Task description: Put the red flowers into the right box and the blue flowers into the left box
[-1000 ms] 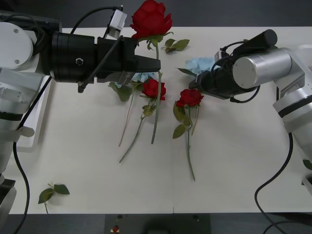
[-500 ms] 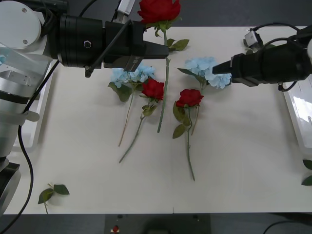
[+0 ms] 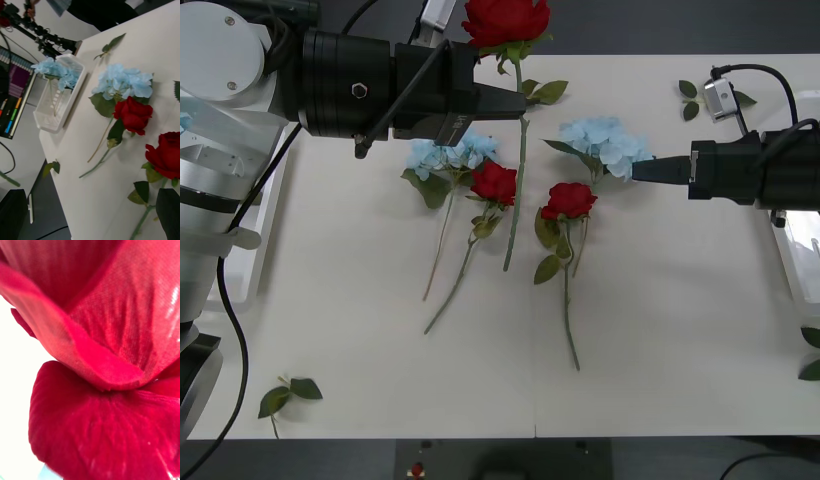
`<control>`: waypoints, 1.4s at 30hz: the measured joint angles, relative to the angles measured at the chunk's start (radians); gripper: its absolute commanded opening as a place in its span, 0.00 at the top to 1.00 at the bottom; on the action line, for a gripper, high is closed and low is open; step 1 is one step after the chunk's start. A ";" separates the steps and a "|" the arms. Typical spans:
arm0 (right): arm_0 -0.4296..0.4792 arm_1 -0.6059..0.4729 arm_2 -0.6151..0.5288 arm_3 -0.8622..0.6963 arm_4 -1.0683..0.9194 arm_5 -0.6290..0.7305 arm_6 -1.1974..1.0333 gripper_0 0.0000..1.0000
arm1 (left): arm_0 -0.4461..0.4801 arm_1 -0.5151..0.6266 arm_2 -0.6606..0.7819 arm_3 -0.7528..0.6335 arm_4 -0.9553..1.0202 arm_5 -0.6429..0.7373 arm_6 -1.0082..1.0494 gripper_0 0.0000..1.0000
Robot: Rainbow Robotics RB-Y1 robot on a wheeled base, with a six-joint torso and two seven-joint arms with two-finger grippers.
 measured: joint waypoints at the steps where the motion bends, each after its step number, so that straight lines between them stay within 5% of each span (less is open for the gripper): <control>1: 0.009 0.000 0.000 0.000 -0.041 0.011 0.023 0.00 | 0.000 0.000 0.000 0.000 0.000 0.000 0.000 1.00; 13: 0.150 0.016 -0.001 -0.097 -0.337 0.091 0.370 0.00 | 0.000 0.000 0.000 0.001 0.000 0.000 0.000 1.00; 18: 0.226 0.112 -0.048 -0.187 -0.339 0.081 0.430 0.00 | 0.000 0.000 0.000 0.001 0.000 0.000 0.000 1.00; 30: 0.258 0.396 -0.115 -0.218 -0.107 0.075 0.437 0.00 | 0.000 0.000 0.000 0.001 0.000 0.000 0.000 1.00; 42: 0.258 0.546 -0.117 -0.248 0.067 0.028 0.437 0.00 | 0.000 0.000 0.000 0.001 0.000 0.000 0.000 1.00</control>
